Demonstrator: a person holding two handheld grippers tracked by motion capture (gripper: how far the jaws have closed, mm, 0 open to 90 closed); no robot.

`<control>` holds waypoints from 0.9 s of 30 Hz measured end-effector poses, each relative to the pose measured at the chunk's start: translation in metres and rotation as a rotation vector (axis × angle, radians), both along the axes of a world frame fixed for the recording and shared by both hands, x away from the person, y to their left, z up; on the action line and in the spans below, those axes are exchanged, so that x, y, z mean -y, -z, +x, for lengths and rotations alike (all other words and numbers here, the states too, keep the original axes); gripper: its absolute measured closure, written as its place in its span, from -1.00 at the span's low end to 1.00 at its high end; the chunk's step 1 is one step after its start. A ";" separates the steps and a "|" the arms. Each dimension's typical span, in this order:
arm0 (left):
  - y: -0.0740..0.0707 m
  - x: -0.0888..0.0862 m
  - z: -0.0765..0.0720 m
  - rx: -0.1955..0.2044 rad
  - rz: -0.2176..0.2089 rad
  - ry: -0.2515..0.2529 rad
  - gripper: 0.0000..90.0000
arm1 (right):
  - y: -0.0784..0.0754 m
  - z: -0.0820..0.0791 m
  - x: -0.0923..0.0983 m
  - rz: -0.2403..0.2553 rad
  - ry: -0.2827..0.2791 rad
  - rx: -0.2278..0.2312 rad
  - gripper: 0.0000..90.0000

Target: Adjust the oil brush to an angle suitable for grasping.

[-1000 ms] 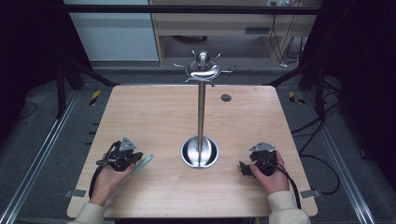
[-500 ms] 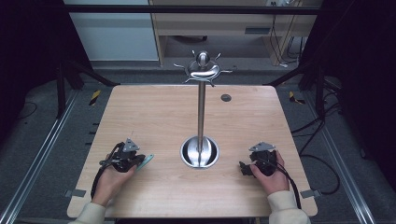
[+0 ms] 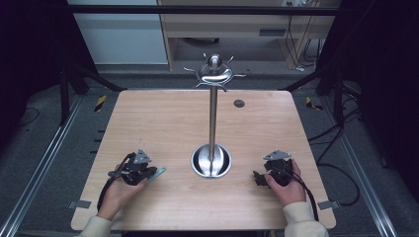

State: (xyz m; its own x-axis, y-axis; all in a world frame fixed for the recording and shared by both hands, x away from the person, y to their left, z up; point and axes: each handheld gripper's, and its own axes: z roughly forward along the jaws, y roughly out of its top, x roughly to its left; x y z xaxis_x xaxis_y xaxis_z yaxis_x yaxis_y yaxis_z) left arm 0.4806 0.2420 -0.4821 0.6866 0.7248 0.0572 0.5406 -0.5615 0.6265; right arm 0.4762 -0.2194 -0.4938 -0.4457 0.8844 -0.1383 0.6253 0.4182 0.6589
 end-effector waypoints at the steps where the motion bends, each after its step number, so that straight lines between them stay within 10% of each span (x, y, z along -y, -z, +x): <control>1: -0.001 0.000 0.000 -0.001 -0.003 0.000 1.00 | 0.000 0.000 0.000 0.000 0.000 0.000 -0.82; 11: -0.024 -0.004 -0.011 0.021 0.053 -0.036 0.77 | -0.002 0.000 -0.001 0.010 -0.006 0.003 -0.82; 27: -0.040 -0.009 -0.025 -0.165 0.236 -0.012 0.18 | -0.005 -0.001 -0.001 0.019 -0.011 0.013 -0.82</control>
